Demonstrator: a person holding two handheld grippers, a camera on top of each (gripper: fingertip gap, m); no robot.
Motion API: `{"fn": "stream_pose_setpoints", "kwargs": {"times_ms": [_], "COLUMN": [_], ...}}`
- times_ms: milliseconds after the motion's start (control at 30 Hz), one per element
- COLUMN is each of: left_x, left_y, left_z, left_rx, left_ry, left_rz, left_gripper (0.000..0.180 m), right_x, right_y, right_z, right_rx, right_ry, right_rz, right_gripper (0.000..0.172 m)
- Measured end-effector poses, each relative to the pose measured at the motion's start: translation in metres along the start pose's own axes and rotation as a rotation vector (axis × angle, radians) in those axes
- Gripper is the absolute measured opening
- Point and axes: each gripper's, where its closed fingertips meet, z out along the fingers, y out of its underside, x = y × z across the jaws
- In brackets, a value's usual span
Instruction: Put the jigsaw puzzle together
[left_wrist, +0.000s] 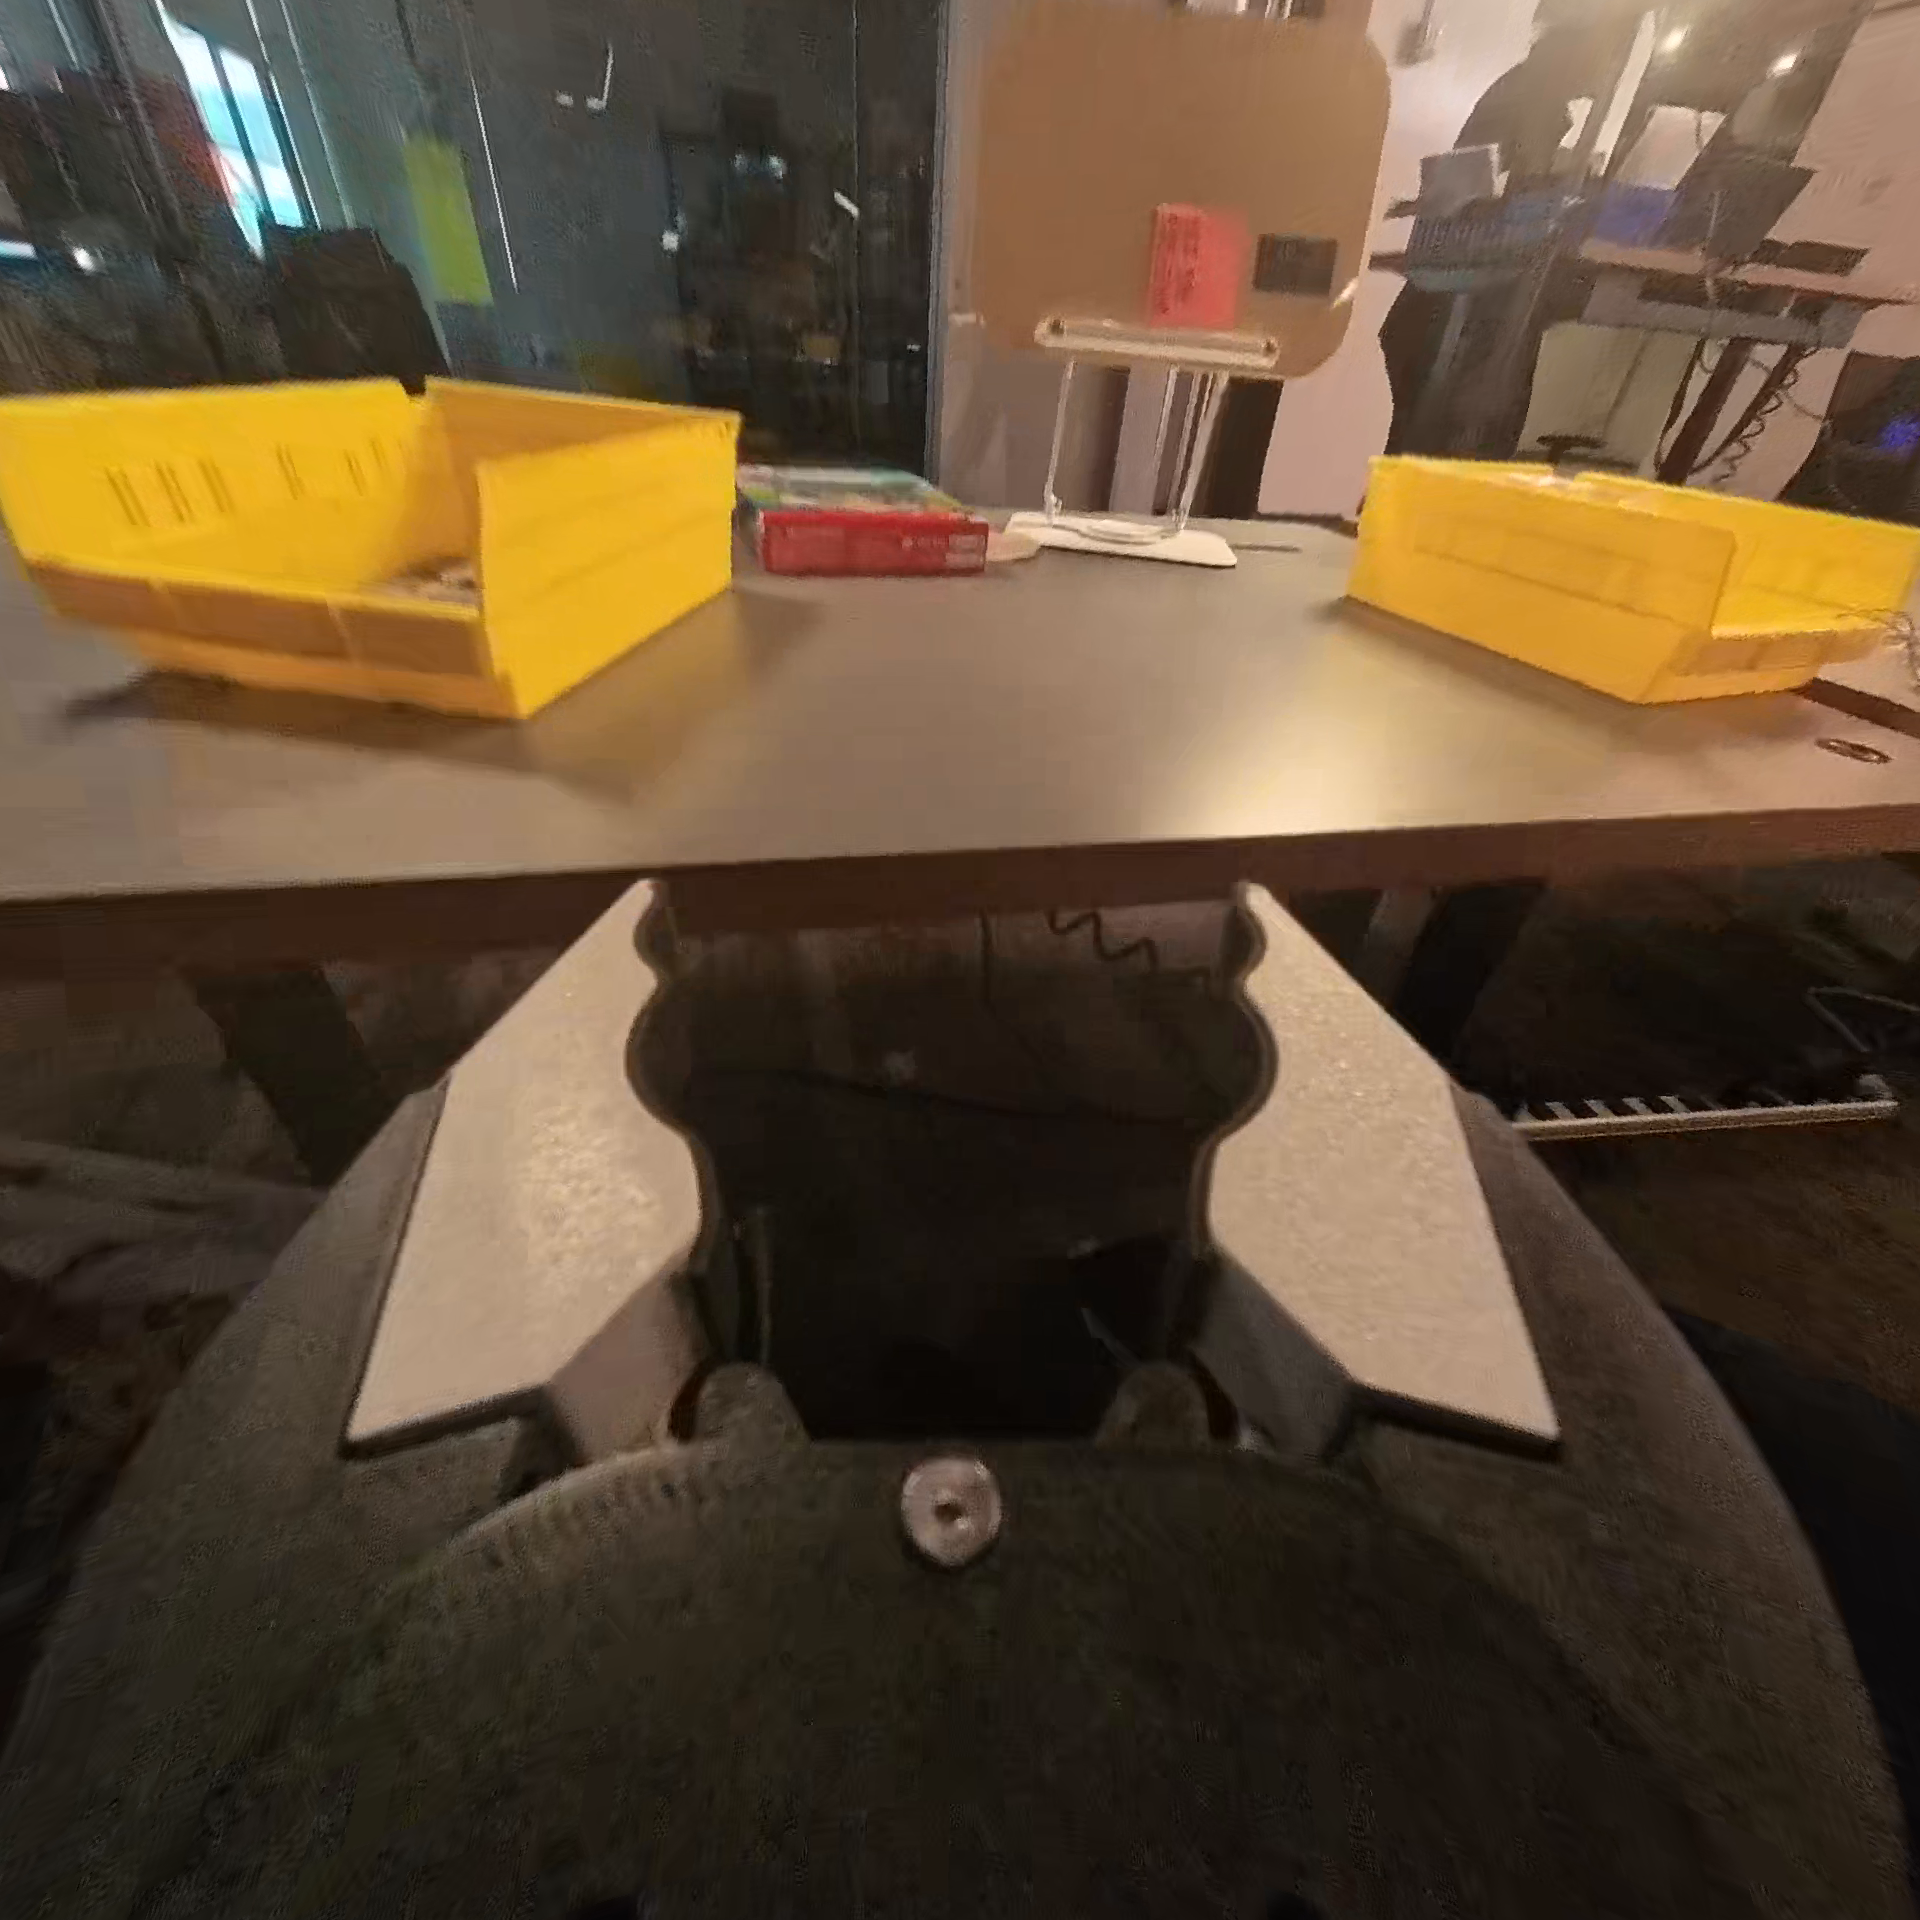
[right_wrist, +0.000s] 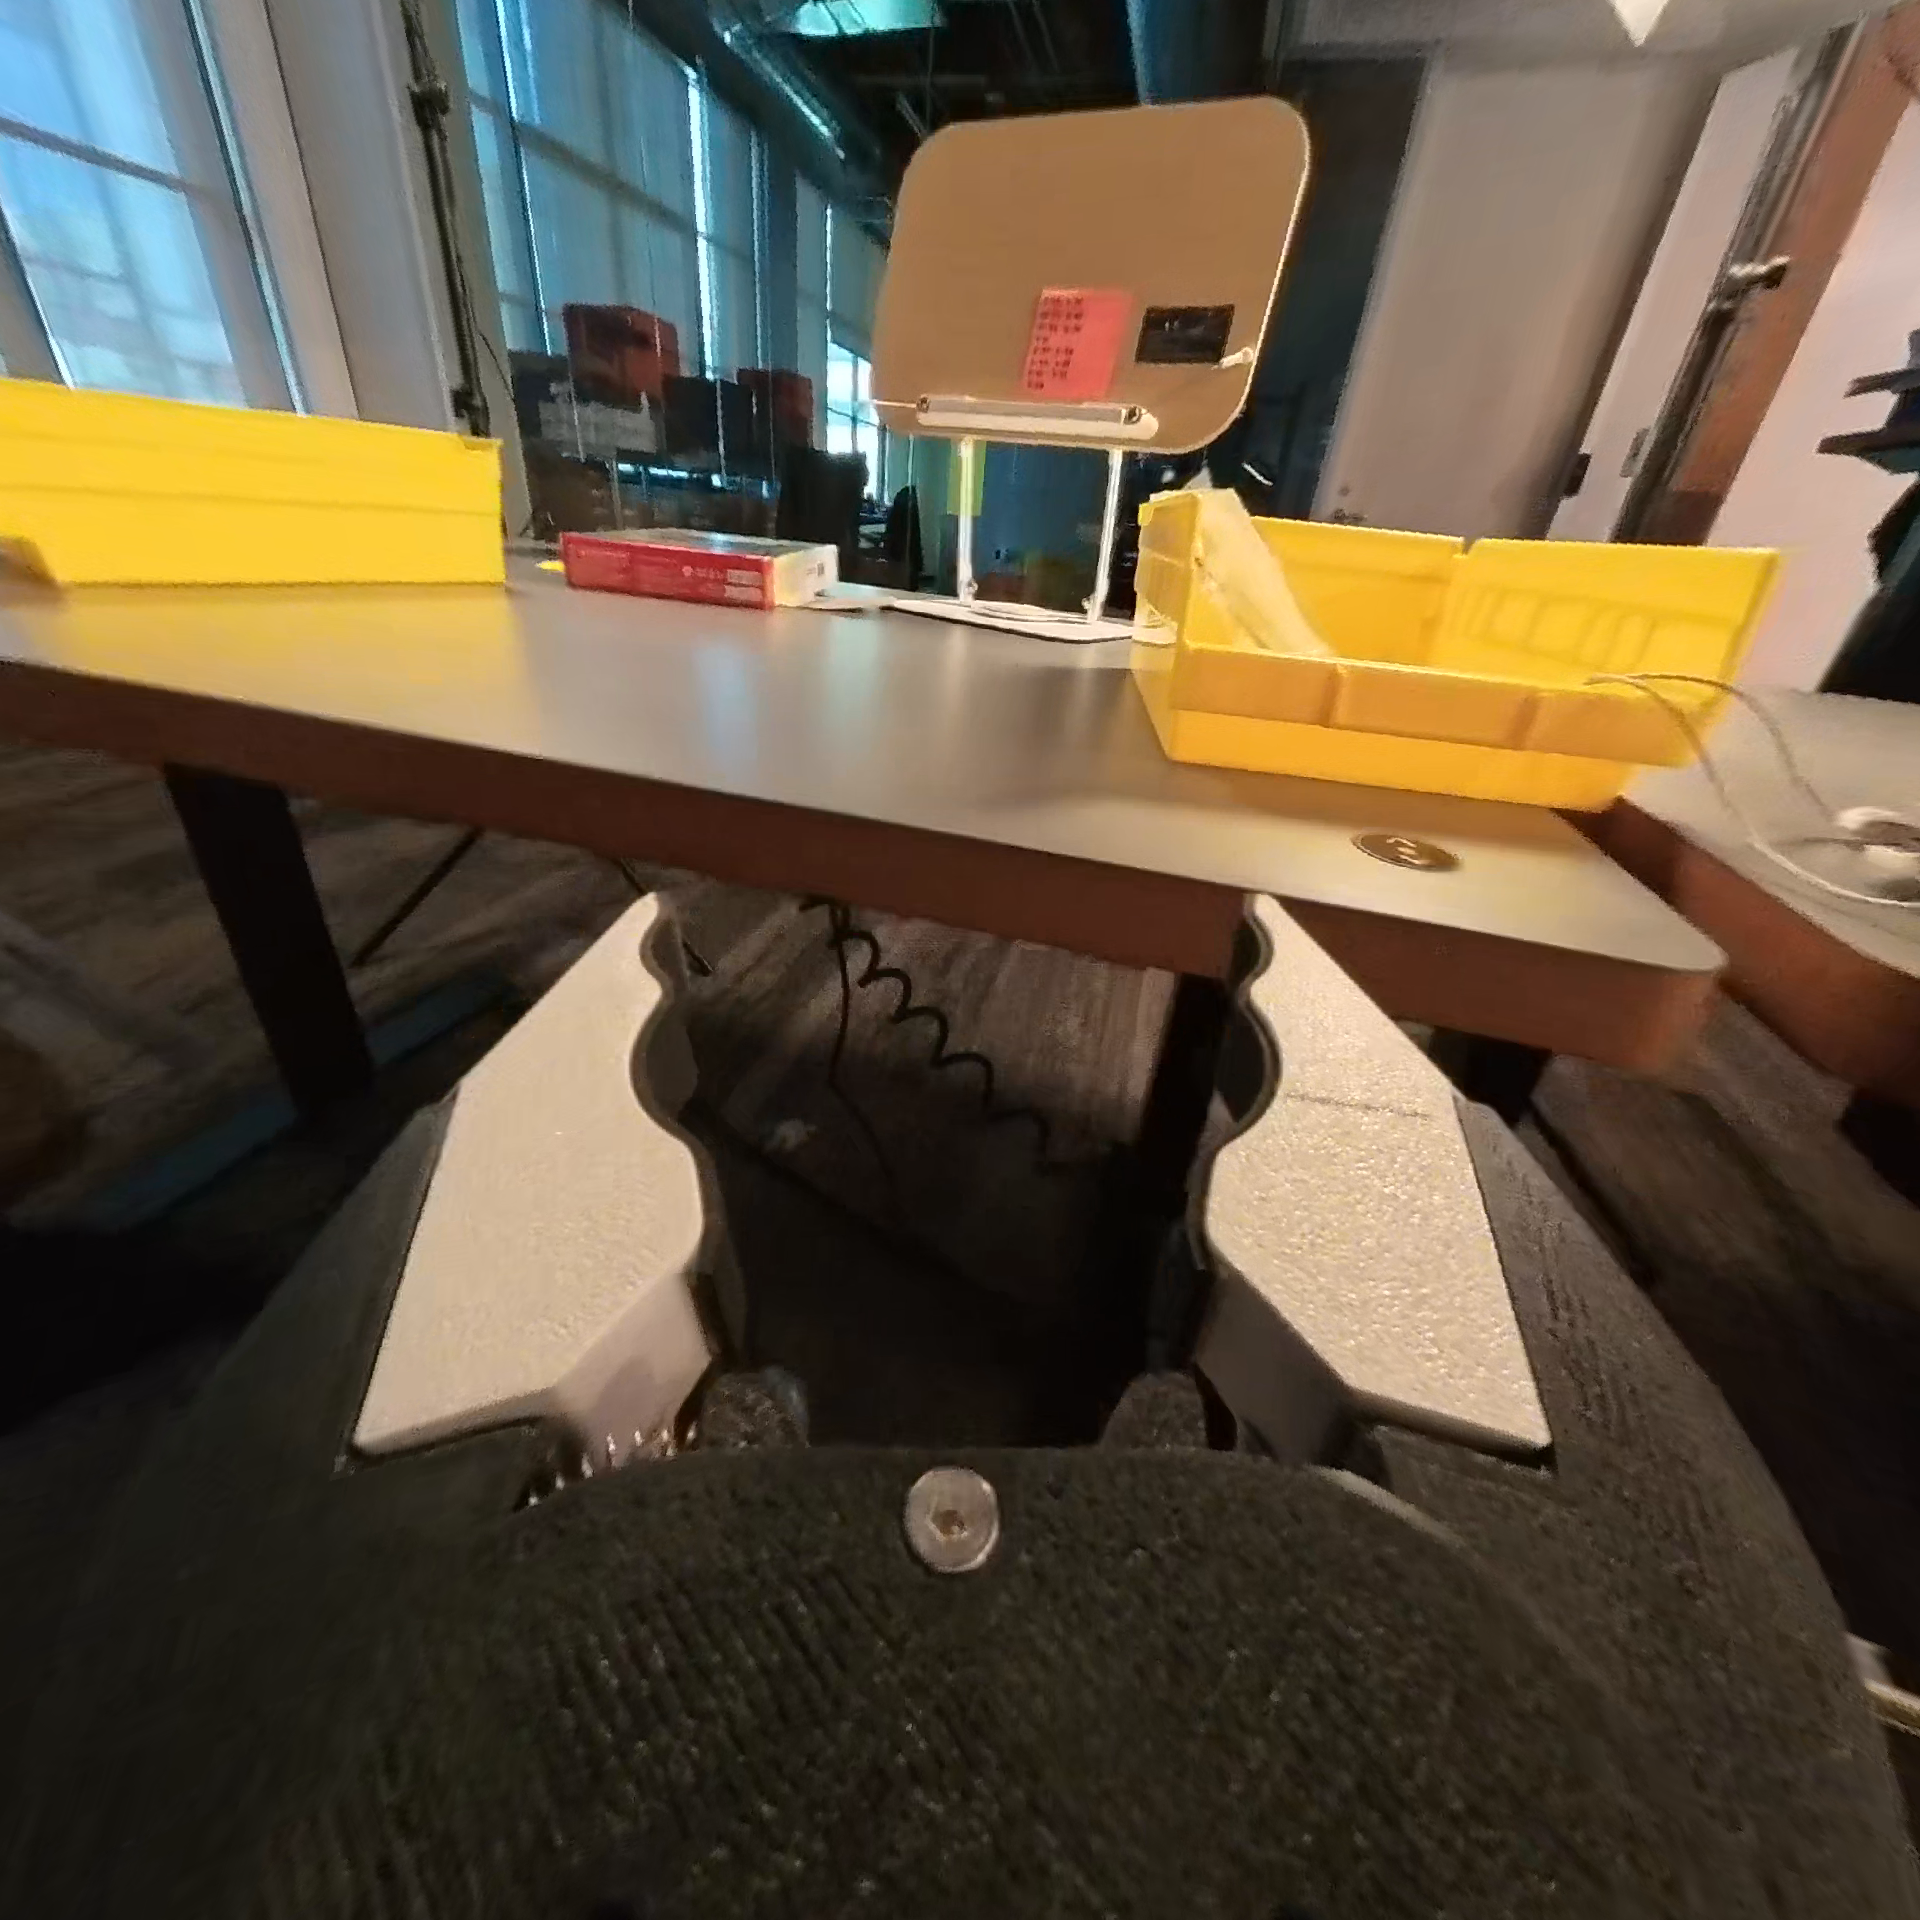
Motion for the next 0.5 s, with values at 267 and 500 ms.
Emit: {"fn": "stream_pose_setpoints", "kwargs": {"times_ms": [267, 500], "left_x": [0.013, 0.027], "left_y": [0.057, 0.084], "left_z": [0.006, 0.045], "left_rx": [-0.019, -0.054], "left_ry": [-0.047, -0.026], "left_rz": [-0.043, -0.094], "left_gripper": [0.108, 0.111], "right_x": [0.008, 0.088], "right_y": [0.021, 0.009], "right_z": [-0.019, -0.046], "right_rx": [-0.074, 0.009], "right_ry": [0.013, 0.298], "right_rz": [-0.018, -0.017], "right_gripper": [0.108, 0.113]}}
